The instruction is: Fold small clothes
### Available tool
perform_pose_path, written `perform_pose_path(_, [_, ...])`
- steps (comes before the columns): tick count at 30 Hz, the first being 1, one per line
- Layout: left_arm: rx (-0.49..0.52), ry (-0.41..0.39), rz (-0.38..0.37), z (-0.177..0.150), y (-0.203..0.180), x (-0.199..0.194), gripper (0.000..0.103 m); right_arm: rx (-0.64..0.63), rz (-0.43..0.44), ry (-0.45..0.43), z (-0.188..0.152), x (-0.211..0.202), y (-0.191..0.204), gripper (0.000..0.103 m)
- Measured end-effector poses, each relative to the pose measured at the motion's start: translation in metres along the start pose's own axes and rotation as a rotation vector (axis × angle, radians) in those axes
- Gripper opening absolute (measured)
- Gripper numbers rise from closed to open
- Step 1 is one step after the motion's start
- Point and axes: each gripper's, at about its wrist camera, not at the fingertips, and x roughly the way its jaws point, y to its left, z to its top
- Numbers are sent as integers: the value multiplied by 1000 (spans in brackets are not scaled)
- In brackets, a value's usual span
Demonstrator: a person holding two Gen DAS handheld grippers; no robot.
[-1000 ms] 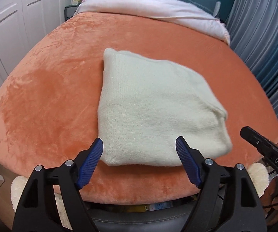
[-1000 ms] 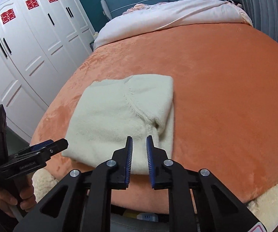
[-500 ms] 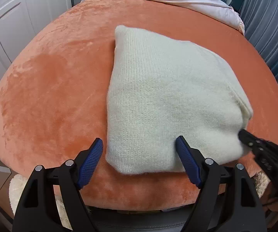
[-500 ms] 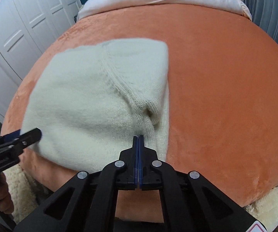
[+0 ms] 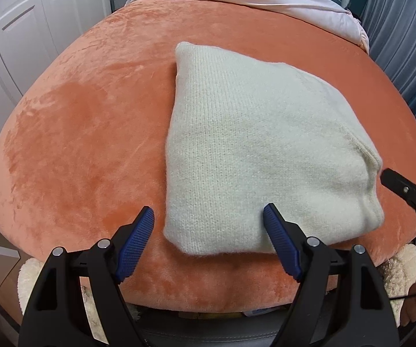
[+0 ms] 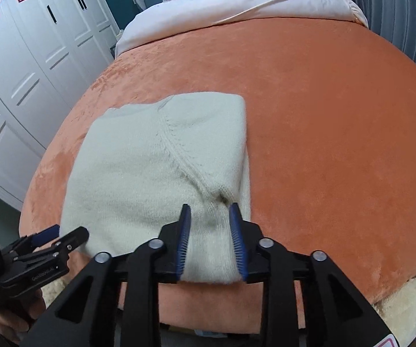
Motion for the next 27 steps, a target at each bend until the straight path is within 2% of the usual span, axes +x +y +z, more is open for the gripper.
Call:
perform_pose_path(1, [-7, 2, -2, 0, 0, 0, 76, 12, 0, 22, 4, 10, -2, 51])
perform_pose_path(2, [-11, 2, -4, 0, 1, -1, 76, 23, -5, 47, 6, 19, -5, 54])
perform_pose_path(4, [-7, -2, 2, 0, 1, -3, 76, 37, 0, 92, 9, 37, -8, 53])
perform_pose_path(5, [-4, -3, 5, 1, 1, -4, 76, 42, 17, 96, 10, 42, -8, 48])
perform_pose_path(6, [-3, -5, 6, 2, 2, -5, 76, 39, 51, 83, 13, 43, -6, 26])
perform_pose_path(7, [-3, -6, 7, 3, 3, -5, 76, 18, 44, 53, 20, 35, -1, 16])
perform_pose_path(9, [-2, -19, 7, 7, 6, -8, 76, -32, 73, -43, 34, 12, 14, 14])
perform_pose_path(11, [1, -34, 5, 11, 8, -8, 80, -100, 95, -150, 48, -20, 32, 14])
perform_pose_path(13, [-2, -39, 8, 14, 9, -6, 83, -143, 107, -199, 53, -33, 41, 14])
perform_pose_path(14, [0, -31, 17, 15, 9, -3, 83, -151, 88, -186, 51, -24, 40, 14])
perform_pose_path(16, [0, -8, 16, 14, 10, 6, 83, -171, -33, -57, 40, 25, 28, 15])
perform_pose_path(17, [-6, 9, 7, 12, 11, 11, 83, -153, -61, 51, 30, 56, 16, 16])
perform_pose_path(18, [-10, 28, -4, 11, 11, 15, 83, -108, -36, 67, 21, 65, 4, 17])
perform_pose_path(19, [-13, 24, 5, 9, 11, 15, 83, -62, -9, 23, 18, 55, -3, 20])
perform_pose_path(21, [0, 9, 21, 7, 9, 12, 84, 7, 18, 1, 20, 32, -3, 20])
perform_pose_path(24, [12, 1, 35, 4, 6, 9, 84, 7, 49, -89, 11, -8, 6, 20])
perform_pose_path(25, [15, 0, 42, 4, 5, 10, 84, -5, 55, -87, 4, -12, 10, 20])
perform_pose_path(27, [16, 0, 51, 3, 3, 10, 84, -47, 23, -28, -9, 2, 13, 20])
